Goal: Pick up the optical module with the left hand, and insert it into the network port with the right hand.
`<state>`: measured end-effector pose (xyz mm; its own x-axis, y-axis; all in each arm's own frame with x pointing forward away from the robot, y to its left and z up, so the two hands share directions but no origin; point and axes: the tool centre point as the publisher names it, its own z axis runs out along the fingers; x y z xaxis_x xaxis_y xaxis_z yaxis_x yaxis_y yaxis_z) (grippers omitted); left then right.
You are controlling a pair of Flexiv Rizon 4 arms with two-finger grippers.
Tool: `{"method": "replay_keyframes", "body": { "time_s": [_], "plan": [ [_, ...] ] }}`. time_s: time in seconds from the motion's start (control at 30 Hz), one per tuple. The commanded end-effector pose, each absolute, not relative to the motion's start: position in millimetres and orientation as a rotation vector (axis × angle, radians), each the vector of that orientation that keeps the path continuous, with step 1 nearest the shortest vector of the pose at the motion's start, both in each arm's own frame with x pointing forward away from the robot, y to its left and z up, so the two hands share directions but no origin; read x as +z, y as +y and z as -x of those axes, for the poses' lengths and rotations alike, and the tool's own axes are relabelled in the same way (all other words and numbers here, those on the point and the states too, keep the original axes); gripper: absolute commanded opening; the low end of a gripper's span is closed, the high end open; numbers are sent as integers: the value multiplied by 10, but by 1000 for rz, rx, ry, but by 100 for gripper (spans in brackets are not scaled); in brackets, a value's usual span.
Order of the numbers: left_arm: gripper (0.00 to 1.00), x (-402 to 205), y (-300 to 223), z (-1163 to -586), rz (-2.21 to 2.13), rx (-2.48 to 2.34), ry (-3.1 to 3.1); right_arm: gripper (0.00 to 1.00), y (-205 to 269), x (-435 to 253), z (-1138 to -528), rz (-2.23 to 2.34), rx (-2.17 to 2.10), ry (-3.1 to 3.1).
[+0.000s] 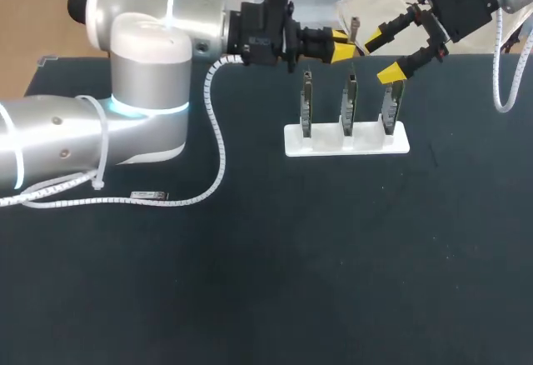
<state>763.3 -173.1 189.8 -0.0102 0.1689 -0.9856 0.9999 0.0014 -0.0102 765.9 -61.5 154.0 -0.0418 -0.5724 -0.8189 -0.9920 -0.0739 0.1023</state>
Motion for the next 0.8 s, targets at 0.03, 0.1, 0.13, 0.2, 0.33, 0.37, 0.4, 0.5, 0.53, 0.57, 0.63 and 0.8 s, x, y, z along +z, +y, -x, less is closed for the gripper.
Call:
{"method": "replay_keyframes", "body": {
  "time_s": [0.03, 0.1, 0.13, 0.2, 0.33, 0.37, 0.4, 0.5, 0.53, 0.57, 0.63, 0.8],
  "plan": [
    [0, 1876, -1775, -7698, -1338, -1144, 1340, 100, -617, 1536, -7648, 1690, 991, 1655],
    [0, 1853, -1784, -7691, -1329, -1156, 1341, 100, -617, 1536, -7648, 1690, 991, 1655],
    [0, 1842, -1782, -7684, -1327, -1158, 1343, 100, -617, 1536, -7648, 1690, 991, 1655],
    [0, 1827, -1778, -7670, -1324, -1165, 1348, 100, -617, 1536, -7648, 1690, 991, 1655],
    [0, 1800, -1775, -7654, -1336, -1177, 1351, 100, -617, 1536, -7648, 1690, 991, 1655],
    [0, 1791, -1776, -7653, -1338, -1179, 1351, 100, -617, 1536, -7648, 1690, 991, 1655],
    [0, 1792, -1779, -7650, -1346, -1181, 1352, 100, -617, 1536, -7648, 1690, 991, 1655],
    [0, 1786, -1785, -7647, -1370, -1170, 1360, 100, -617, 1536, -7648, 1690, 991, 1655],
    [0, 1783, -1784, -7646, -1368, -1171, 1359, 100, -617, 1536, -7648, 1690, 991, 1655],
    [0, 1780, -1785, -7645, -1369, -1171, 1359, 100, -617, 1536, -7648, 1690, 991, 1655],
    [0, 1775, -1793, -7643, -1370, -1174, 1359, 100, -617, 1536, -7648, 1690, 991, 1655],
    [0, 1768, -1803, -7652, -1366, -1175, 1364, 100, -617, 1536, -7648, 1690, 991, 1655]
  ]
}}
